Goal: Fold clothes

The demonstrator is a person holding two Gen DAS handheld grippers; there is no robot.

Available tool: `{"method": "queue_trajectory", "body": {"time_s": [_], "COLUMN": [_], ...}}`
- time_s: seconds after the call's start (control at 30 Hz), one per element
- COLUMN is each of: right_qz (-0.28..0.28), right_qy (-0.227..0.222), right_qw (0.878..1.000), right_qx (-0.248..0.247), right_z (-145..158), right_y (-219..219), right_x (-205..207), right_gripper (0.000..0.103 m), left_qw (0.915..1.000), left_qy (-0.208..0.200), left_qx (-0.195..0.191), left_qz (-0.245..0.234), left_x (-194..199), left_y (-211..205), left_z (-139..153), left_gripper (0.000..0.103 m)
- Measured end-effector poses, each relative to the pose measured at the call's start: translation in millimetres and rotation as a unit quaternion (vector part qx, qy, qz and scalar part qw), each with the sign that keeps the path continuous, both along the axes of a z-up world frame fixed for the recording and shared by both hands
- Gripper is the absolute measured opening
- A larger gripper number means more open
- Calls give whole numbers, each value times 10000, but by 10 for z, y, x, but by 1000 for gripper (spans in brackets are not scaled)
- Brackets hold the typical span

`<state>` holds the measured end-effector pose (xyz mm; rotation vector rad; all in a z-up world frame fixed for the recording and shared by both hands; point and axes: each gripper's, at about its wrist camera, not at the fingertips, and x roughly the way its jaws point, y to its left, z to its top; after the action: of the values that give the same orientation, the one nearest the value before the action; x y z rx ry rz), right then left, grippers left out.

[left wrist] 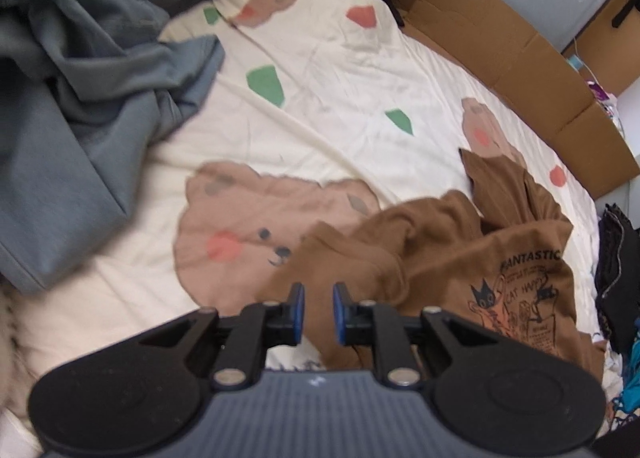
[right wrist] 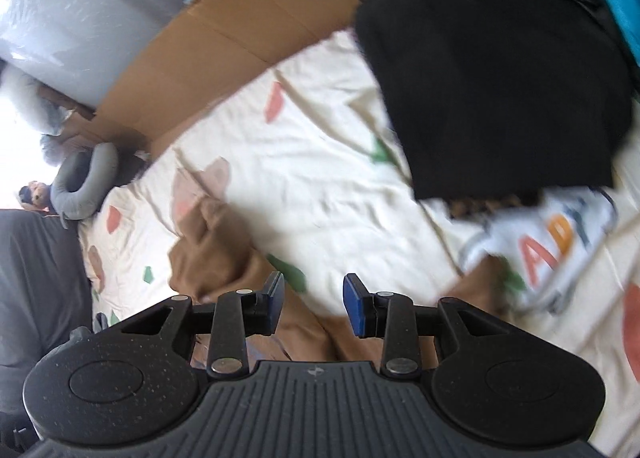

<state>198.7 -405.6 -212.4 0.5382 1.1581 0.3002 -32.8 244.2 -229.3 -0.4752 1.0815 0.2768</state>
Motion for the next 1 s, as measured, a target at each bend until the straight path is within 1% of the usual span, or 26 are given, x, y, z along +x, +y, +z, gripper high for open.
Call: {"method": "queue_trajectory", "body": {"time_s": [0.13, 0.27, 0.43, 0.6, 0.67, 0.8, 0.87, 0.93, 0.97, 1.0], "right_qz": [229, 457, 690, 886, 964, 1133, 1274, 1437, 1526, 1624], "right_qy": [-181, -326, -461, -572, -598, -554, -518, -465, -453, -459], "right_qw": [9996, 9984, 9965, 9944, 9935, 9920, 9905, 9885, 9872, 9856], "right_qx": [8, 43, 67, 52, 56, 80, 90, 103, 107, 104], "right_z": [72, 148, 196, 182, 154, 20, -66, -165, -213, -265], "right_y": [192, 390, 622, 840, 930, 1099, 1209, 1329, 1396, 1464], "right_x": [191, 367, 601, 848, 939, 1122, 1220, 1331, 1389, 1449], "right_gripper": [38, 46, 46, 47, 47, 48, 48, 48, 49, 49], "left_qw": [9999, 9994, 9987, 9982, 9980, 9975, 9973, 9970, 9968, 9965], "left_qy": [-93, -195, -257, -256, -233, -167, -122, -24, 26, 77], "left_qx": [139, 255, 335, 385, 396, 431, 448, 457, 456, 454], "left_qz": [-40, -144, -271, -382, -423, -526, -562, -622, -657, -693], "left_x": [141, 328, 566, 775, 846, 1007, 1117, 1239, 1301, 1363], "left_y": [94, 129, 146, 142, 132, 106, 102, 98, 93, 89], "left_z": [58, 87, 31, -92, -153, -289, -368, -462, -506, -549], "left_gripper": [17, 18, 18, 23, 28, 31, 39, 44, 51, 54]}}
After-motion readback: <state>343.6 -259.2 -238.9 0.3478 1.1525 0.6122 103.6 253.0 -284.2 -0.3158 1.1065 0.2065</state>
